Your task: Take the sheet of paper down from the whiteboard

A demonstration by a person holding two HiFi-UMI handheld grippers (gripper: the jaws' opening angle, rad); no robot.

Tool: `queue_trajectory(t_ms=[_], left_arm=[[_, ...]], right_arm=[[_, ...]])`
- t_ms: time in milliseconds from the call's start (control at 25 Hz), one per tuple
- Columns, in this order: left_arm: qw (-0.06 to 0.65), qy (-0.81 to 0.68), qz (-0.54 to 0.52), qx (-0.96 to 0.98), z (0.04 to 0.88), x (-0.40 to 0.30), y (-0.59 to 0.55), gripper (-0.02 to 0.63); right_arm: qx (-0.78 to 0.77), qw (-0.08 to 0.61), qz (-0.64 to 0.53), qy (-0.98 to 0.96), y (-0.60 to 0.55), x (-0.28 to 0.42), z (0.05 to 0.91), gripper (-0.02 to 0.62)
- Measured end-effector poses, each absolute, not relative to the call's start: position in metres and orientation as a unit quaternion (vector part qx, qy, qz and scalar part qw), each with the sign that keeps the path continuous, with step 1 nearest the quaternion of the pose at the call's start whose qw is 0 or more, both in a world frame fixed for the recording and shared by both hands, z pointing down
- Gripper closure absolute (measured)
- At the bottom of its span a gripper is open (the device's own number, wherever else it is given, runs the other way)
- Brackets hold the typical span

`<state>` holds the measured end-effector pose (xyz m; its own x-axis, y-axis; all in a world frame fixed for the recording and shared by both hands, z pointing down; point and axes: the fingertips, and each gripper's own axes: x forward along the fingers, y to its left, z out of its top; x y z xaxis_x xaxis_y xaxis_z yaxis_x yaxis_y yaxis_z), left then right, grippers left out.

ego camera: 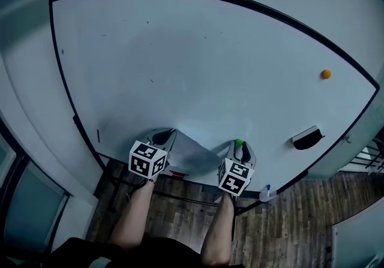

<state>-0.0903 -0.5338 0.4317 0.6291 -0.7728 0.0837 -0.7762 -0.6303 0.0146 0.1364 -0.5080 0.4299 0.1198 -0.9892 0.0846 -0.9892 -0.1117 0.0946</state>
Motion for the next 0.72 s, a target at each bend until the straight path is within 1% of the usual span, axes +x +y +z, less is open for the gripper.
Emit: queue_trajectory(t_ms=[200, 720], left_arm=[[0.029, -0.426, 0.034, 0.904, 0.436, -0.090, -0.526, 0.586], [0.052, -0.411, 0.039, 0.909, 0.460, -0.089, -0.488, 0.586]], right_arm=[[0.746, 0.064, 0.008, -0.663, -0.500, 0.138, 0.434, 0.460], [0.733, 0.092, 0.024, -0.674, -0.466, 0.126, 0.455, 0.460]])
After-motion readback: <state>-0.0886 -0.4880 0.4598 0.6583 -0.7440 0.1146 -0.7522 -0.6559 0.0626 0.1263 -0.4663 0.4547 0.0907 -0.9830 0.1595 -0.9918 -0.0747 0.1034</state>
